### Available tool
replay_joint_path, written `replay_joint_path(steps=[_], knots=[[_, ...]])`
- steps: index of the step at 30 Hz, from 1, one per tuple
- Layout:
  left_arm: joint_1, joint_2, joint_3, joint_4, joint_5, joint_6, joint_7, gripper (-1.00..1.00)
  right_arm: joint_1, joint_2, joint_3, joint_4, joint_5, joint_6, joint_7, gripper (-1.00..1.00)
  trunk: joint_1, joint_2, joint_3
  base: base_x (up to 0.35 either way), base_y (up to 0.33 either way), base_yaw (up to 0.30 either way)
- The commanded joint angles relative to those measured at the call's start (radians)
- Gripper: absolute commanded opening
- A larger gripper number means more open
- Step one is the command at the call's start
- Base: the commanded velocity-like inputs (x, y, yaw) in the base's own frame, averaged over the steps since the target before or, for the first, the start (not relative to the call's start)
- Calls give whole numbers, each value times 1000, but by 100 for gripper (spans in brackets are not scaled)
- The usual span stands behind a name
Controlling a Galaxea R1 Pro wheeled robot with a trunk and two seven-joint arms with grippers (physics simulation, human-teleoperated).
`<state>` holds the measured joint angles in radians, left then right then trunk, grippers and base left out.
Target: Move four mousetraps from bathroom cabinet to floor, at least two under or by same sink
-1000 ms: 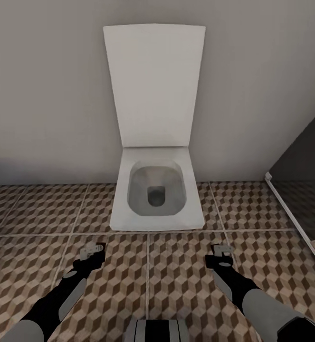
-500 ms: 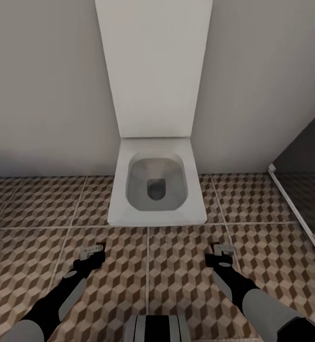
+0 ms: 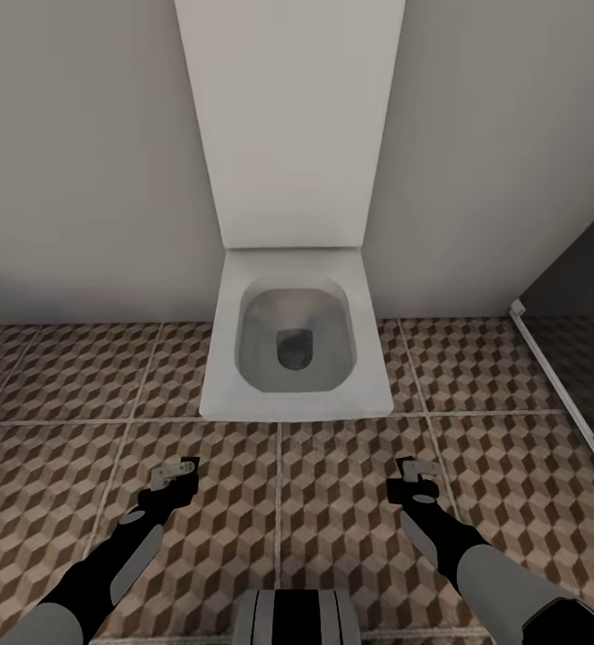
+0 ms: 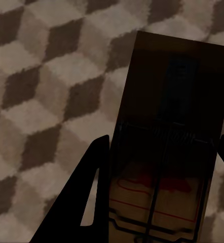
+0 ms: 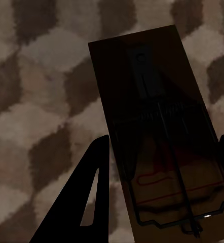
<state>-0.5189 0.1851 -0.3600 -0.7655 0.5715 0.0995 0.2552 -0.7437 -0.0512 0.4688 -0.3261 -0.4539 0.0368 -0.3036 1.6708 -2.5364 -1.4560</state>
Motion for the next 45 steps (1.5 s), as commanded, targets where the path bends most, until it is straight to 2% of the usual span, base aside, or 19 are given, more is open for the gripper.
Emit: replay_joint_path(steps=[1,14,24,45], knots=[[-1,2,-7,-3,5,3,13,-100,0,-1,8,-2,-8,3,-5,-100,0,0,-1,0,0,0],[-1,1,-7,-5,3,0,15,-100,0,-1,8,-2,-8,3,-5,-100,0,0,-1,0,0,0],[-1,3,-7,-5,1,-61,15,-100,0,-1,9,-2,-8,3,-5,-100,0,0,-1,74,0,0],[0,2,-5,-5,1,-67,16,-100,0,-1,6,-2,-8,4,4,-100,0,0,-1,6,0,0]])
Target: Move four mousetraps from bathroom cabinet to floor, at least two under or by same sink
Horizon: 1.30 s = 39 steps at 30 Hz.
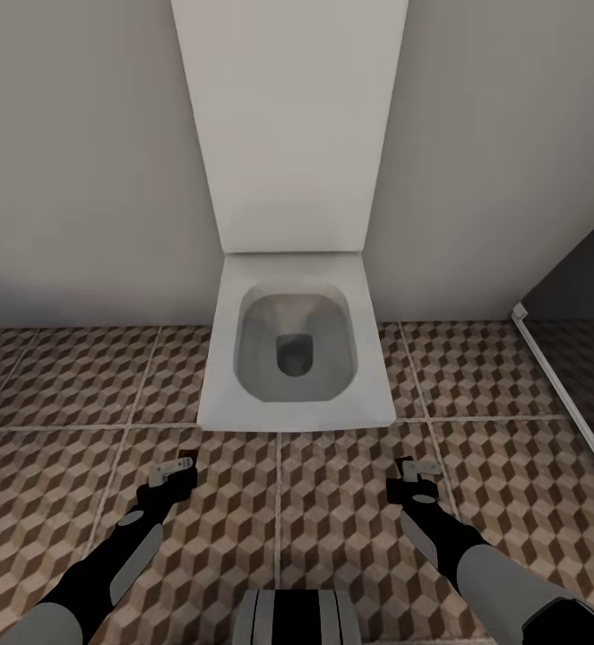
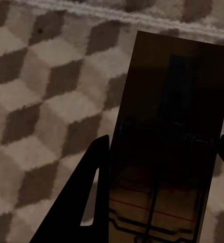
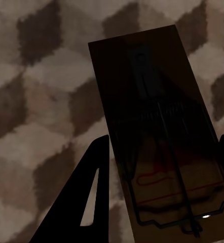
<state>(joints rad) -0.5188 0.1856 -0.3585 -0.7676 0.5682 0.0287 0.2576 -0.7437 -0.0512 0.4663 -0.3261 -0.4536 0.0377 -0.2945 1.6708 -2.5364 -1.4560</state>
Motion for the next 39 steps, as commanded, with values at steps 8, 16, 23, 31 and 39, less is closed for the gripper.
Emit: replay_joint_path(steps=[8,16,23,31,39], knots=[[-1,1,-7,-2,4,4,13,-100,0,-1,8,-2,-9,9,-5,-100,0,0,-1,0,0,0],[-1,1,-7,-1,4,4,13,-100,0,-1,8,-2,-9,5,-5,-100,0,0,-1,73,0,0],[-1,1,-6,-1,4,4,13,-100,0,-1,8,-2,-9,3,-5,-100,0,0,-1,283,0,0],[-1,2,-6,-1,4,4,12,-100,0,-1,8,-3,-8,2,-5,-100,0,0,-1,289,0,0],[-1,1,-7,-1,4,4,12,-100,0,-1,8,-10,-8,8,-13,-100,0,0,-1,61,0,0]])
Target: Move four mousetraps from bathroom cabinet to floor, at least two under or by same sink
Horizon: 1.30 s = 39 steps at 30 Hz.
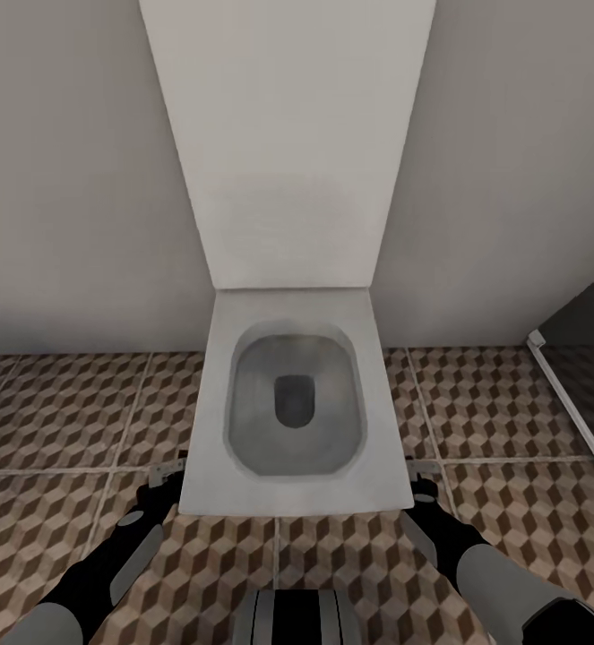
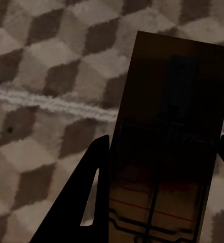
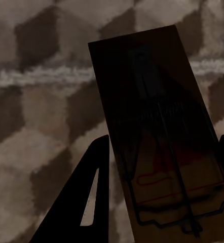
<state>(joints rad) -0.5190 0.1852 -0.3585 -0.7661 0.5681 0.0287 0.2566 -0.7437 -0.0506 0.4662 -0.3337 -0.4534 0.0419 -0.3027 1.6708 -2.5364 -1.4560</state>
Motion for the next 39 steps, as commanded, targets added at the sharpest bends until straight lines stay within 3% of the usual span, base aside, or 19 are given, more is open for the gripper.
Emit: replay_joint_path(steps=[1,33,36,39], knots=[[0,1,-7,-2,4,4,13,-100,0,-1,8,-6,-8,6,-5,-100,0,0,-1,11,0,0],[-1,2,-7,-2,4,4,13,-100,0,-14,4,-15,-18,13,-19,-100,0,0,-1,1,0,42],[0,2,-7,-2,4,4,13,-100,0,-21,-12,-12,-19,10,-20,-100,0,0,-1,0,0,0],[-1,2,-7,-2,4,4,13,-100,0,-34,-73,-5,-18,9,-23,-100,0,0,-1,0,0,0]])
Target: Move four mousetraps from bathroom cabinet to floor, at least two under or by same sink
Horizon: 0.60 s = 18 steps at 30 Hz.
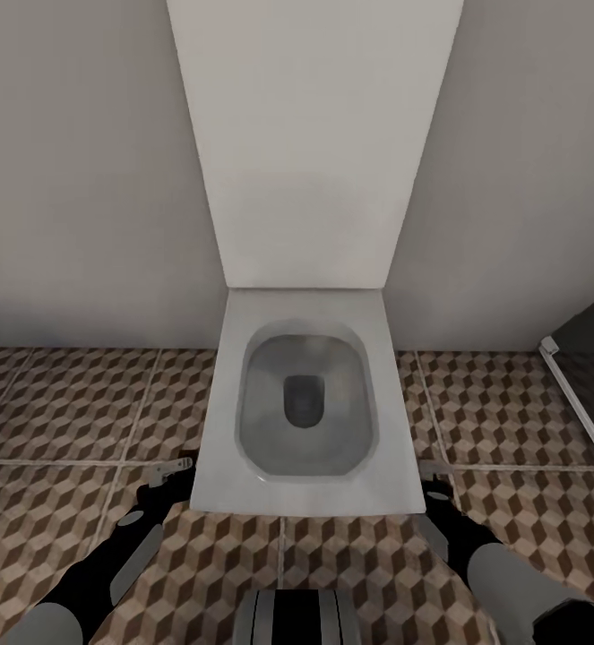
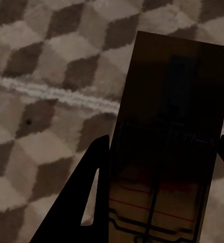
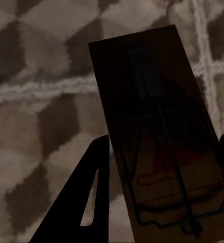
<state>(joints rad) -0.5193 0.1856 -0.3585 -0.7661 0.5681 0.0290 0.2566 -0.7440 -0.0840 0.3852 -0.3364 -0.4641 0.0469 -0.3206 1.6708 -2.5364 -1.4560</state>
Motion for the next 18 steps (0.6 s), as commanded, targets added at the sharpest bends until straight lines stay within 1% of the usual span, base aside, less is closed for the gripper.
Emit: replay_joint_path(steps=[1,2,3,6,10,18], knots=[[-1,2,-7,-2,4,4,13,-100,0,-4,-7,-1,-7,4,-5,-100,0,0,-1,0,0,0],[-1,1,-7,-2,4,4,13,-100,0,-6,-22,-1,-7,4,-6,-100,0,0,-1,0,0,0],[0,1,-7,-2,4,4,13,-100,0,-11,-47,0,-5,3,-6,-100,0,0,-1,0,0,0],[0,0,-7,-1,4,5,13,-100,0,-21,-74,2,-2,3,-6,-100,0,0,-1,0,0,0],[0,0,-7,-1,4,5,13,-100,0,-25,-85,3,1,2,-5,-100,0,0,-1,0,0,0],[0,-1,-8,-1,4,5,14,-100,0,-24,-87,4,2,0,-5,-100,0,0,-1,5,0,0]])
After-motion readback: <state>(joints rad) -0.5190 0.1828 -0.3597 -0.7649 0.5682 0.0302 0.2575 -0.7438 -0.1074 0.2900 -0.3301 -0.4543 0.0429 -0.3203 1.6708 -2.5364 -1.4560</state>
